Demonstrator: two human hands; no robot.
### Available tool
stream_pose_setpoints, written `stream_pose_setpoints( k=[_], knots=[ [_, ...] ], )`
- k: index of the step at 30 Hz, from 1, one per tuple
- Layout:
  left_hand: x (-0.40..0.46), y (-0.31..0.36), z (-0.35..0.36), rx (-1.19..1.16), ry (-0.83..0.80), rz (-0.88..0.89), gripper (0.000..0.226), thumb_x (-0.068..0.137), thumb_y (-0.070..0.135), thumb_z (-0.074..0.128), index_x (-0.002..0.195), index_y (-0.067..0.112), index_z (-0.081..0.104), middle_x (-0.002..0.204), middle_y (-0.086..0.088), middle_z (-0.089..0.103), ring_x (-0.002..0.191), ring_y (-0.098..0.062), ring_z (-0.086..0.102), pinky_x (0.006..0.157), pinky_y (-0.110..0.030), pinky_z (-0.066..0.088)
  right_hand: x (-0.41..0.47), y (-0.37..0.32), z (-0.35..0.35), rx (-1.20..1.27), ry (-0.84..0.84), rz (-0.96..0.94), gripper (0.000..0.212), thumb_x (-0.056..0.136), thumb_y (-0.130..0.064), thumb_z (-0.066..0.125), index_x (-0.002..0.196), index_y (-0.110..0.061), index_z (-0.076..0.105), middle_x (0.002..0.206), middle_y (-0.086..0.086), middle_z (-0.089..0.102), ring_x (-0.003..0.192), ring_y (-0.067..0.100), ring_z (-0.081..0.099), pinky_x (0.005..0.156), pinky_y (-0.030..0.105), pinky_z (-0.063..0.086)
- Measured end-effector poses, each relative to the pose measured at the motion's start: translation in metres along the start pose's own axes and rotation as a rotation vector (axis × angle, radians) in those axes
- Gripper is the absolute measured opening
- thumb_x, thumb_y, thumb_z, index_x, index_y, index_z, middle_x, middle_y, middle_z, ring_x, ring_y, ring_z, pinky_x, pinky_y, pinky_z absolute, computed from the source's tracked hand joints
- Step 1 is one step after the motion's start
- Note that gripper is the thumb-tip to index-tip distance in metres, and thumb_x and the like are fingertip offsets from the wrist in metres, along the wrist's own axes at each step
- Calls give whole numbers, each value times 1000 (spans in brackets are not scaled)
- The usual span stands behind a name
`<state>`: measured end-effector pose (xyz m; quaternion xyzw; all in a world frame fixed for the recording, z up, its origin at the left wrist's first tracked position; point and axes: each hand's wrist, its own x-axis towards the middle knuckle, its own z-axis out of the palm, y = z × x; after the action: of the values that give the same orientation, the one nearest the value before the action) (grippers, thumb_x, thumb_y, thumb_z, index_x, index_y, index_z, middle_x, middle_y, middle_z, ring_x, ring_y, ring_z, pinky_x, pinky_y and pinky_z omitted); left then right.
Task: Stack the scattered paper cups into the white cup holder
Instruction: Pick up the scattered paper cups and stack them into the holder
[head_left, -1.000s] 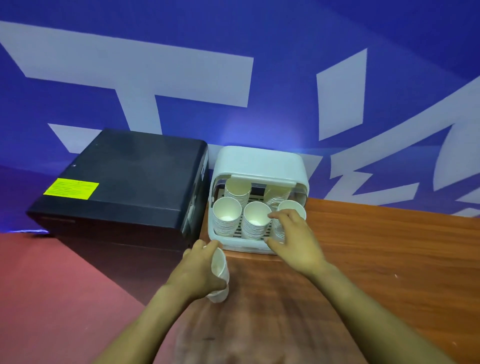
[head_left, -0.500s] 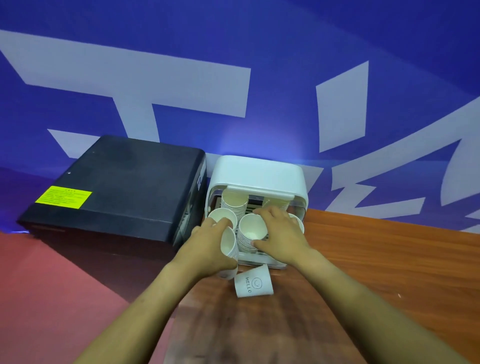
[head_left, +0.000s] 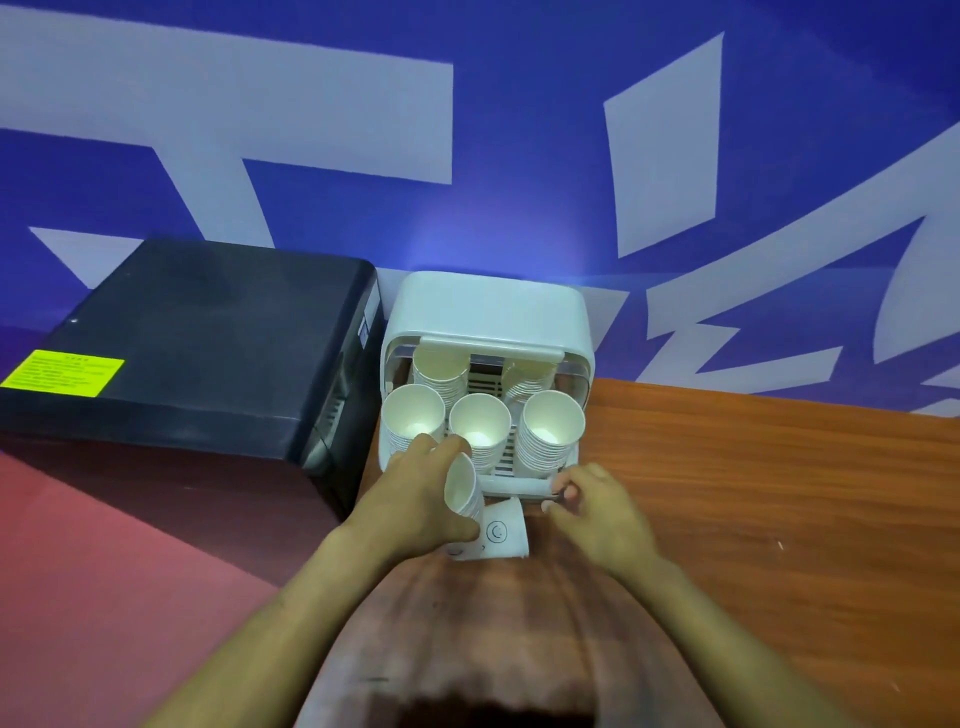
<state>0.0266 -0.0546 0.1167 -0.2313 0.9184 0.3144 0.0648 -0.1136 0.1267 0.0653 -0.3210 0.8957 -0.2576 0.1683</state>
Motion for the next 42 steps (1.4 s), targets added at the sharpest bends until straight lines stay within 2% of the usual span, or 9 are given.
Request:
stream_pose_setpoints(
  k=[4, 12, 17, 21, 24, 28, 32, 36, 42],
  knots=[
    [-2, -2, 10, 20, -17, -24, 70, 60, 35, 78, 121, 30, 44, 114, 2, 45, 104, -26, 47, 85, -35, 47, -3, 15, 36, 15, -189, 148, 31, 82, -29, 70, 111, -17, 63, 106, -1, 51, 87, 7, 49, 66, 8, 33],
    [-7, -10, 13, -2, 3, -65, 72, 58, 35, 77, 122, 33, 44, 112, 4, 42, 104, -25, 46, 84, -35, 46, -5, 25, 75, 52, -252, 214, 12, 83, -23, 67, 94, -20, 63, 108, 0, 41, 92, 10, 45, 78, 15, 32],
    [-12, -12, 2, 0, 33, -59, 69, 58, 33, 77, 119, 32, 45, 110, 4, 42, 103, -26, 47, 85, -39, 48, -8, 25, 77, 104, -247, 183, 23, 83, -18, 66, 105, -11, 67, 115, 0, 43, 105, 11, 45, 78, 10, 26],
    [-15, -8, -11, -7, 70, -34, 69, 59, 34, 78, 118, 35, 42, 112, 4, 41, 102, -25, 47, 86, -39, 48, -15, 17, 64, 195, -245, 146, 12, 80, -12, 67, 85, -20, 60, 117, -4, 40, 110, 6, 39, 80, 8, 25],
    [-16, 0, -21, -15, 98, -5, 70, 60, 34, 77, 121, 34, 42, 114, 4, 41, 103, -25, 47, 88, -39, 47, -18, 12, 59, 230, -222, 133, 32, 74, -7, 69, 68, -25, 43, 111, -1, 48, 102, 10, 45, 71, 5, 30],
    [-17, 13, -31, -54, 116, 23, 70, 61, 37, 76, 122, 37, 41, 112, 7, 41, 103, -21, 46, 88, -35, 46, -21, 6, 58, 161, -191, 66, 44, 64, -16, 75, 86, -23, 38, 99, -2, 46, 91, 17, 42, 67, 10, 32],
    [-16, 20, -31, -69, 107, 33, 71, 61, 35, 77, 122, 36, 41, 114, 6, 42, 104, -20, 45, 88, -33, 45, -22, -7, 60, 53, -184, -6, 60, 63, -24, 77, 103, -24, 32, 104, -7, 43, 99, 19, 42, 75, 26, 38],
    [-17, 14, -17, -54, 75, 2, 71, 61, 34, 78, 123, 33, 42, 111, 4, 41, 102, -21, 45, 82, -30, 43, -23, -14, 67, -3, -148, -52, 65, 65, -33, 80, 111, -25, 35, 105, -14, 44, 105, 17, 44, 79, 26, 35],
    [-14, 3, -8, 4, 78, -24, 76, 62, 34, 79, 128, 32, 41, 116, 2, 41, 107, -25, 44, 87, -37, 47, -23, -12, 66, -74, -170, -50, 89, 64, -39, 81, 136, -30, 31, 135, -11, 45, 123, 16, 40, 96, 27, 36]
  ],
)
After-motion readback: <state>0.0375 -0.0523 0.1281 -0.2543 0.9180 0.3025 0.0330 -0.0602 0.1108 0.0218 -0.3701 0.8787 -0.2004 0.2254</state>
